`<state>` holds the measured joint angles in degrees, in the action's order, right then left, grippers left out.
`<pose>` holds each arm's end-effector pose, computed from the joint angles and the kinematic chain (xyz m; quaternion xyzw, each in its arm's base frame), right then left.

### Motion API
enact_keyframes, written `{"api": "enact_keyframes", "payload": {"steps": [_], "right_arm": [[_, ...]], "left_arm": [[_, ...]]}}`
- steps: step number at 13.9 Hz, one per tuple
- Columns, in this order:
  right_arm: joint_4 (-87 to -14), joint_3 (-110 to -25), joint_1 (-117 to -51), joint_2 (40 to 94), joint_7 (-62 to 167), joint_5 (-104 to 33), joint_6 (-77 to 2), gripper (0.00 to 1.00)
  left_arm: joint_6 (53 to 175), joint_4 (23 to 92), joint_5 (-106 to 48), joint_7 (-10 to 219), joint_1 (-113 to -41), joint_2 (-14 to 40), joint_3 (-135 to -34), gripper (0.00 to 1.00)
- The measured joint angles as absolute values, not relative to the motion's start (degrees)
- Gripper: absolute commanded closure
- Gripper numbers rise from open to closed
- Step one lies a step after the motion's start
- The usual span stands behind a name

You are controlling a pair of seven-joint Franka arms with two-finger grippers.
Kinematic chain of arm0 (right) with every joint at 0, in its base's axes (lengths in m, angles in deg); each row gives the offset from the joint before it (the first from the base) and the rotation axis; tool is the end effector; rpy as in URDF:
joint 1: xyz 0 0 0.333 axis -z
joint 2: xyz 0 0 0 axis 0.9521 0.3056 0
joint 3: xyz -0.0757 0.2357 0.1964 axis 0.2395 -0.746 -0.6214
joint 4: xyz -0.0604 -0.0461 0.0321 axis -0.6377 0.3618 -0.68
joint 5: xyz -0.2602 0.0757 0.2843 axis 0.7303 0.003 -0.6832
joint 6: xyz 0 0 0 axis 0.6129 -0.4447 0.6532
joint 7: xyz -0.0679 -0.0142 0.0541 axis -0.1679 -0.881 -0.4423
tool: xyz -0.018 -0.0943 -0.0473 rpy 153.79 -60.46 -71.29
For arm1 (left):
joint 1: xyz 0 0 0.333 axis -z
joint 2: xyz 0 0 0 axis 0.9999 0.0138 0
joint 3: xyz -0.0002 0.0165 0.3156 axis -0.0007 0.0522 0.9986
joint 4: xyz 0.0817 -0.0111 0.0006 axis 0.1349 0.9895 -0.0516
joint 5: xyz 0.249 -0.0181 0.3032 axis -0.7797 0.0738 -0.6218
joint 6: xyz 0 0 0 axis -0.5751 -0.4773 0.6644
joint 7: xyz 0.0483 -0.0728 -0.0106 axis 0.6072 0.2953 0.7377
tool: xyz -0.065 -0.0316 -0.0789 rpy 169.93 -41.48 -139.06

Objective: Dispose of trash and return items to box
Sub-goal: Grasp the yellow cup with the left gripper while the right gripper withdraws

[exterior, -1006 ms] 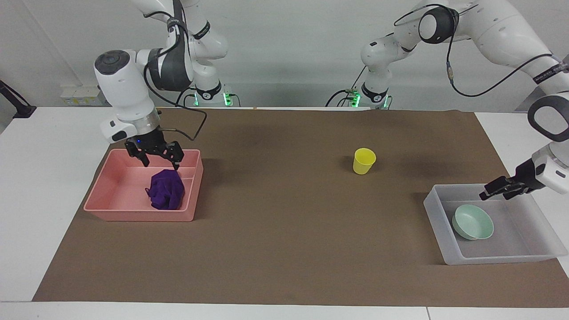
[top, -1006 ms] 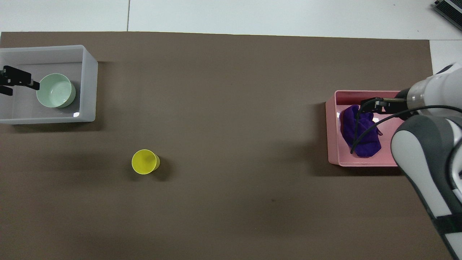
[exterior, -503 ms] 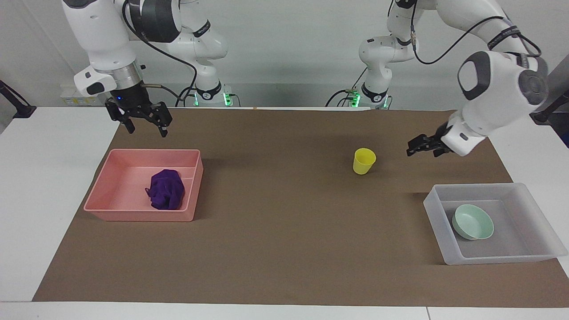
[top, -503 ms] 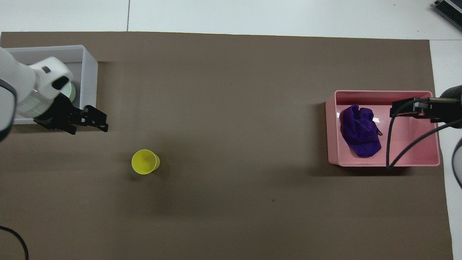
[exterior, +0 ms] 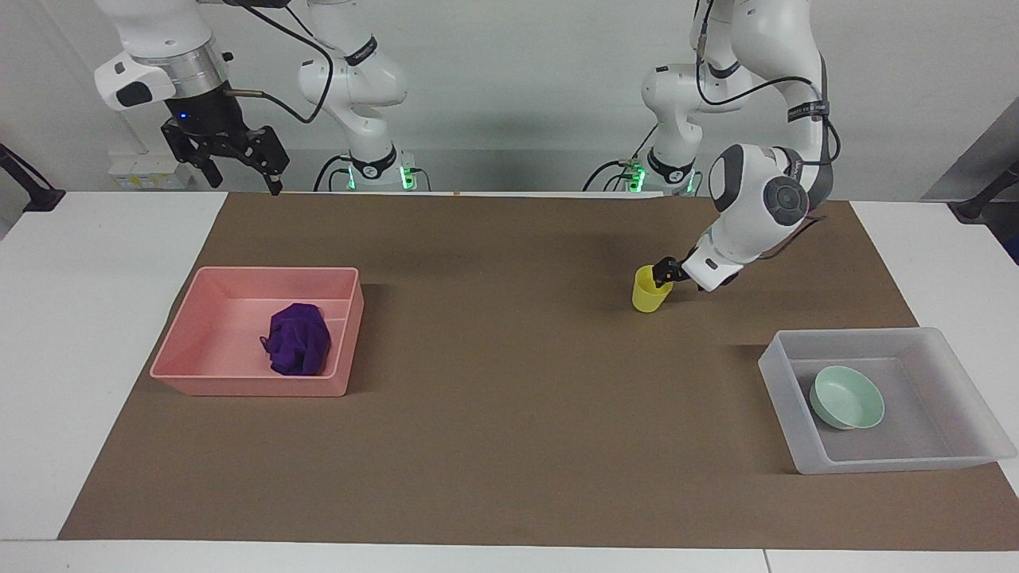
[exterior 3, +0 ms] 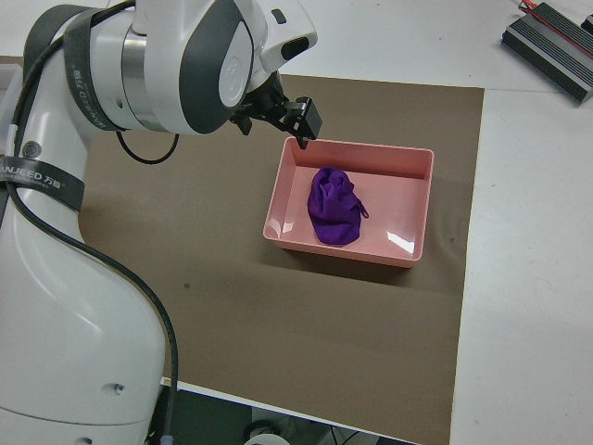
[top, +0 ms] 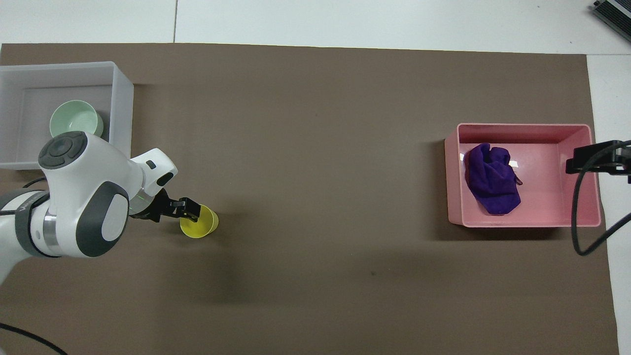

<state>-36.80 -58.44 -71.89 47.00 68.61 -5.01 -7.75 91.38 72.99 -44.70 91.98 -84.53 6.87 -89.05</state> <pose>0.5248 -0.0204 0.6627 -0.9961 0.0865 -0.0175 0.0005 0.5031 -0.1189 0.3433 0.9902 -0.0366 -0.1213 0.0593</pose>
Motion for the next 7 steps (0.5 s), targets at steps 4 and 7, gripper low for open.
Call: {"api": "enact_keyframes", "payload": {"steps": [4,7], "right_arm": [[-36.82,-58.56,-71.9,47.46,68.61,-5.18,-7.74,0.0],[-36.82,-58.65,-72.06,47.48,68.61,-5.2,-7.74,0.0]], "left_arm": [[92.34,72.97,-43.73,91.98,-84.3,9.04,-88.95,1.0],[92.67,72.71,-42.36,91.98,-84.3,9.93,-88.87,1.0]]}}
